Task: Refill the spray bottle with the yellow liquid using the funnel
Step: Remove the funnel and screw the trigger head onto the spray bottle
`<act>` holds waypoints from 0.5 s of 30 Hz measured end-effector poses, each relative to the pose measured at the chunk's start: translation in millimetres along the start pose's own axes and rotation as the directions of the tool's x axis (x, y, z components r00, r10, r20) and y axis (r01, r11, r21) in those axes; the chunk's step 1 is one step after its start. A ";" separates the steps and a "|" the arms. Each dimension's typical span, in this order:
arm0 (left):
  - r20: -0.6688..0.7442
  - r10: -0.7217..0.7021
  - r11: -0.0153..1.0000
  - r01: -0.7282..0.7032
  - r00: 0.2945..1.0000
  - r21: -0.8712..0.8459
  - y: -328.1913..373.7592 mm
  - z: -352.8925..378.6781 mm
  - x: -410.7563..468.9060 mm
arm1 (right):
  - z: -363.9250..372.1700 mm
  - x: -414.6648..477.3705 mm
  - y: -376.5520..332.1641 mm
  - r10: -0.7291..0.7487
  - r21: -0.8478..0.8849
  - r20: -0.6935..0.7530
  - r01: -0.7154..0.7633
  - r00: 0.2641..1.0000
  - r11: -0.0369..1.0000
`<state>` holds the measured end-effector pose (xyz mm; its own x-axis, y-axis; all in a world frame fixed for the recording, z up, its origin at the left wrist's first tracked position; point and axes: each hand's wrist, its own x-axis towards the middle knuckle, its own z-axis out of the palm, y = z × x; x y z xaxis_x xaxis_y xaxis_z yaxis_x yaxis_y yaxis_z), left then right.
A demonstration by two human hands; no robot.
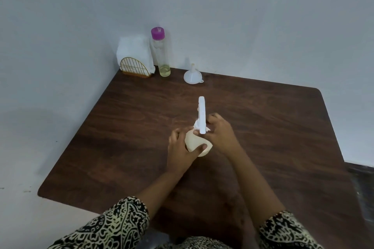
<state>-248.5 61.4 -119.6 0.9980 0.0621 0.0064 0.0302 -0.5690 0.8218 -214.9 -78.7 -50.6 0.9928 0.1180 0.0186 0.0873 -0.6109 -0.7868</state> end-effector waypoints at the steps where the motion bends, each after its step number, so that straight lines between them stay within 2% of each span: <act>1: 0.037 0.004 1.000 -0.003 0.999 -0.027 -3.1 -3.2 2.9 | -9.2 4.7 1.7 -0.017 -0.007 0.110 0.018 0.994 1.000; 4: 0.149 0.029 0.994 -0.012 0.988 -0.109 -7.9 -3.3 12.9 | -28.0 13.2 3.0 -0.051 0.088 0.360 0.020 0.932 0.996; 6: 0.207 0.030 0.980 0.012 0.978 -0.198 -8.7 -0.1 16.9 | -32.6 15.8 3.9 -0.036 0.127 0.387 -0.014 0.922 0.992; 8: 0.232 0.009 0.961 0.056 0.973 -0.272 -7.7 1.8 16.5 | -32.2 12.7 2.3 -0.002 0.089 0.316 -0.027 0.949 0.996; 11: 0.176 -0.015 0.951 0.068 0.984 -0.301 -6.1 7.4 13.2 | -20.9 -3.5 -2.0 0.049 0.065 0.111 -0.056 0.993 0.996; 15: 0.091 -0.003 0.956 0.030 0.996 -0.291 -4.0 16.5 12.2 | -0.3 -16.1 -3.3 0.054 0.033 -0.211 -0.048 0.976 0.998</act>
<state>-235.5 51.0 -132.2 0.9988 -0.0106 -0.0483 0.0428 -0.3042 0.9517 -231.1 -78.8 -48.2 0.9909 -0.0825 0.1059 0.0371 -0.5899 -0.8066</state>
